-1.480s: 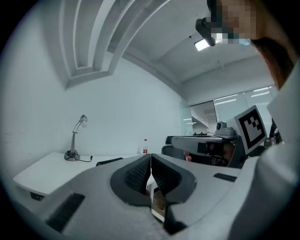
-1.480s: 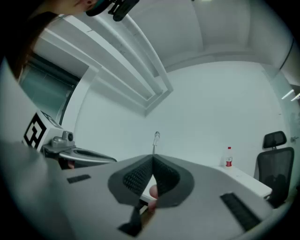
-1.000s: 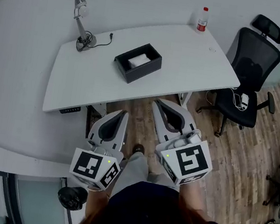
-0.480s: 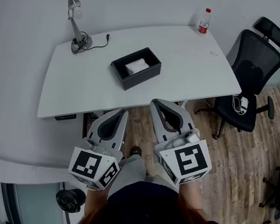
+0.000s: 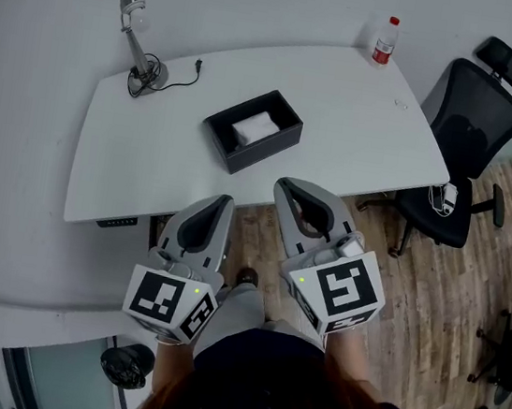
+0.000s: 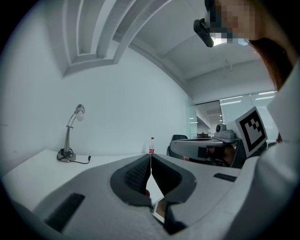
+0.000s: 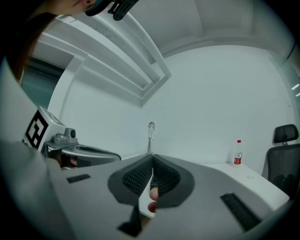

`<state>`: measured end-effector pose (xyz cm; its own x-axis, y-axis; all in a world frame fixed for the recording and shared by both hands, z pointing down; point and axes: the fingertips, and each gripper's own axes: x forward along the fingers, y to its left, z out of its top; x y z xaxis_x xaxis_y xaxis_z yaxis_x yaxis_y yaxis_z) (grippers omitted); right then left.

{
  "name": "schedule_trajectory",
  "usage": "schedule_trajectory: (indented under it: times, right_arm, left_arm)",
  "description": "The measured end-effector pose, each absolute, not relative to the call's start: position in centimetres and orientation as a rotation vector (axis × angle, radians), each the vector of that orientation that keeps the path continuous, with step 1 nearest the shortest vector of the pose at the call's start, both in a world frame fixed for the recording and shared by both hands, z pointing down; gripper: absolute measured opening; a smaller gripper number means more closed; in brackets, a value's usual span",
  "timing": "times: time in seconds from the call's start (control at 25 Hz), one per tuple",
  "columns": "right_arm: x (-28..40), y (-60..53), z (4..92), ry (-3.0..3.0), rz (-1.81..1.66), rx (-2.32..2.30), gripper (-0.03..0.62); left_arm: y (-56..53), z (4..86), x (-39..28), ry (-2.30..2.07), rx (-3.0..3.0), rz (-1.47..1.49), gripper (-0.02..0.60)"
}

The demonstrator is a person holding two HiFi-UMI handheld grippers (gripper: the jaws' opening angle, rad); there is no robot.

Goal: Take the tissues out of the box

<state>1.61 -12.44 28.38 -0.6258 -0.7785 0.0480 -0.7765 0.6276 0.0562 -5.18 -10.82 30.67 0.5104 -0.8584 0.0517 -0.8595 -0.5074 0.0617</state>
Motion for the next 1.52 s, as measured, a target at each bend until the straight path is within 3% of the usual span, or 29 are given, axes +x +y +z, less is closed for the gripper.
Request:
schedule_trajectory:
  times: [0.72,1.52]
  right_arm:
    - [-1.1,-19.6,29.3,-2.689,-0.042,1.292,0.02]
    - [-4.1,-26.3,32.7,-2.538,-0.001,1.247,0.089]
  left_arm:
    - [-18.0,30.7,-7.8,-1.482,2.658,-0.001,0.021]
    - [-25.1,31.8,-11.2,-1.42,2.638,-0.038,0.021]
